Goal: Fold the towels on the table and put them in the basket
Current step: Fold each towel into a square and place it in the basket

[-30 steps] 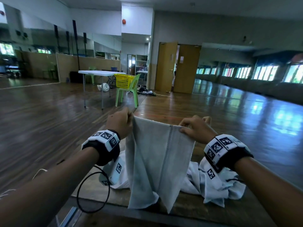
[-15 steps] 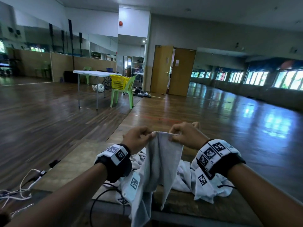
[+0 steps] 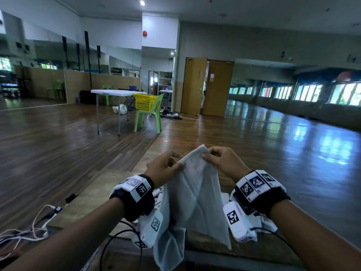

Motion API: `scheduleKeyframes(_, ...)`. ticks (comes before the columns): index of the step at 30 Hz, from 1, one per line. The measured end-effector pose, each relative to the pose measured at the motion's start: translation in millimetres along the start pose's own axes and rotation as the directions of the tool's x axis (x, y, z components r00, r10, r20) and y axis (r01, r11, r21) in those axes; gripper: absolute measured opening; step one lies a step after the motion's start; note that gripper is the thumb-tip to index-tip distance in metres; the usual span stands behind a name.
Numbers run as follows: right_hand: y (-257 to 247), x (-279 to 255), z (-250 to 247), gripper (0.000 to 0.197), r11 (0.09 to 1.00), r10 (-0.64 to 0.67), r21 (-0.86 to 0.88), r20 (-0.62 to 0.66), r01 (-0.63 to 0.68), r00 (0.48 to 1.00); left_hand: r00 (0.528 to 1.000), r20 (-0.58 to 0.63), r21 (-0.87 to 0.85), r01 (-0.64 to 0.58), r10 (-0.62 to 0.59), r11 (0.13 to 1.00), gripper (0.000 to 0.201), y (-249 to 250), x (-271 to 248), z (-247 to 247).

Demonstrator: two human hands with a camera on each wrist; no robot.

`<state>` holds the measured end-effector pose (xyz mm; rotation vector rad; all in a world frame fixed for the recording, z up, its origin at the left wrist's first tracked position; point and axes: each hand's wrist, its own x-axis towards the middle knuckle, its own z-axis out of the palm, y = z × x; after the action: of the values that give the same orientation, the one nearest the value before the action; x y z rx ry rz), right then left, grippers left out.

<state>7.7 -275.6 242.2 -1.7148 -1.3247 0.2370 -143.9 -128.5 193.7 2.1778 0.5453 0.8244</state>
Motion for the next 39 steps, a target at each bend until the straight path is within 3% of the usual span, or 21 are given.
scheduleKeyframes(3, -8.7, 2.4, 3.3, 0.016, 0.995, -0.010, -0.096, 0.012, 0.012, 1.000, 0.995, 0.001, -0.024, -0.096, 0.096, 0.995, 0.045, 7.0, -1.9, 2.6)
scheduleKeyframes(8, -6.6, 3.0, 6.4, 0.042, 0.981, -0.004, -0.195, 0.030, 0.010, 1.000, 0.990, -0.044, -0.030, -0.138, 0.137, 0.990, 0.016, 26.9, -4.5, -1.4)
scheduleKeyframes(11, -6.2, -1.9, 8.7, 0.040, 0.980, -0.004, -0.199, 0.058, 0.015, 0.998, 0.990, -0.047, 0.021, -0.130, 0.131, 0.991, 0.011, 26.1, -4.1, 2.6)
scheduleKeyframes(16, -1.1, -7.2, 12.9, 0.026, 0.984, -0.006, -0.177, 0.078, 0.020, 0.997, 0.991, -0.091, -0.004, -0.099, 0.098, 0.995, 0.051, 18.3, -5.5, 10.4)
scheduleKeyframes(23, 1.6, -7.0, 18.7, 0.022, 0.982, -0.013, -0.188, 0.082, 0.028, 0.997, 0.984, -0.112, -0.008, -0.140, 0.139, 0.990, 0.045, 13.7, -2.9, 17.2)
scheduleKeyframes(26, -2.8, -10.8, 19.1, 0.010, 0.967, -0.022, -0.251, 0.113, 0.050, 0.993, 0.976, -0.117, -0.001, -0.183, 0.182, 0.983, 0.043, 16.3, -3.3, 14.6)
scheduleKeyframes(31, 16.2, -11.8, 15.6, 0.010, 0.926, 0.014, -0.376, 0.094, 0.022, 0.995, 0.966, -0.174, 0.032, -0.190, 0.193, 0.981, 0.010, 15.7, 2.4, -2.8)
scheduleKeyframes(36, 52.1, -21.8, -0.8, 0.021, 0.905, 0.113, -0.419, 0.058, -0.078, 0.992, 0.956, -0.240, 0.071, -0.155, 0.168, 0.985, 0.014, -4.7, 9.8, -30.9)
scheduleKeyframes(39, 63.9, -27.0, -14.7, 0.009, 0.863, 0.131, -0.498, 0.044, -0.092, 0.990, 0.957, -0.247, 0.097, -0.133, 0.153, 0.986, 0.014, -10.4, 11.6, -47.4)
